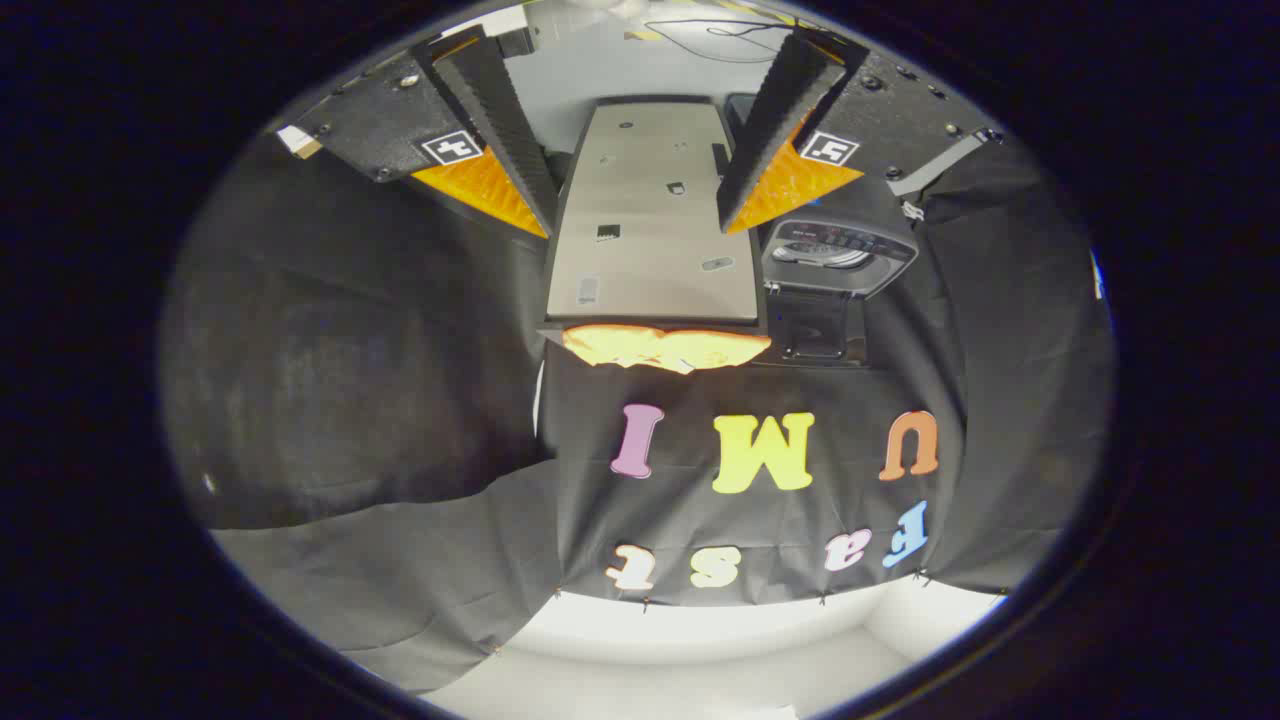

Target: Put the clothes into the washing machine and then close the washing machine lid.

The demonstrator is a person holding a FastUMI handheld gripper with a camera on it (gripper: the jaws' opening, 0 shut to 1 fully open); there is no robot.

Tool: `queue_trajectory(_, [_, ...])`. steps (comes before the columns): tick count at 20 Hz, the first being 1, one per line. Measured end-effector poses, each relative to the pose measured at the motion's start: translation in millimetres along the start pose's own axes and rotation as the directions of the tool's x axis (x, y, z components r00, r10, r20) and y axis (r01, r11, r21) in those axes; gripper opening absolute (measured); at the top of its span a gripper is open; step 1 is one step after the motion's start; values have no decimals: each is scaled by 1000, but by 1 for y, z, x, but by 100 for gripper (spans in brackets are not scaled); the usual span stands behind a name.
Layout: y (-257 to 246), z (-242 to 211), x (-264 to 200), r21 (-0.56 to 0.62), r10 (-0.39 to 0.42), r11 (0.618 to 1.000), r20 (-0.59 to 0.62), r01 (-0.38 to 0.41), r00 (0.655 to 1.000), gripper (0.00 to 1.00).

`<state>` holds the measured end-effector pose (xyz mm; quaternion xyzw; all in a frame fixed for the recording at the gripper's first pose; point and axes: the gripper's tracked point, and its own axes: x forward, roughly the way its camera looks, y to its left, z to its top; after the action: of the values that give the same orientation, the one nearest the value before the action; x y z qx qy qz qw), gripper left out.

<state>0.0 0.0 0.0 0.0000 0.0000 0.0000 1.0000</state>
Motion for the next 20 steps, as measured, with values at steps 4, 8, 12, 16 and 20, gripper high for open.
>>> queue_trajectory(4, [3,-1,0,7,-4,1000,-1,4,1000,100])
queue_trajectory(8, [6,-1,1,2,-6,1000,1,6,1000,100])
queue_trajectory(12, [8,-2,2,12,-19,1000,-3,19,1000,100])
queue_trajectory(16, [10,1,3,10,-27,1000,-5,27,1000,100])
queue_trajectory(20, [12,12,7,4,-34,999,1,34,999,100])
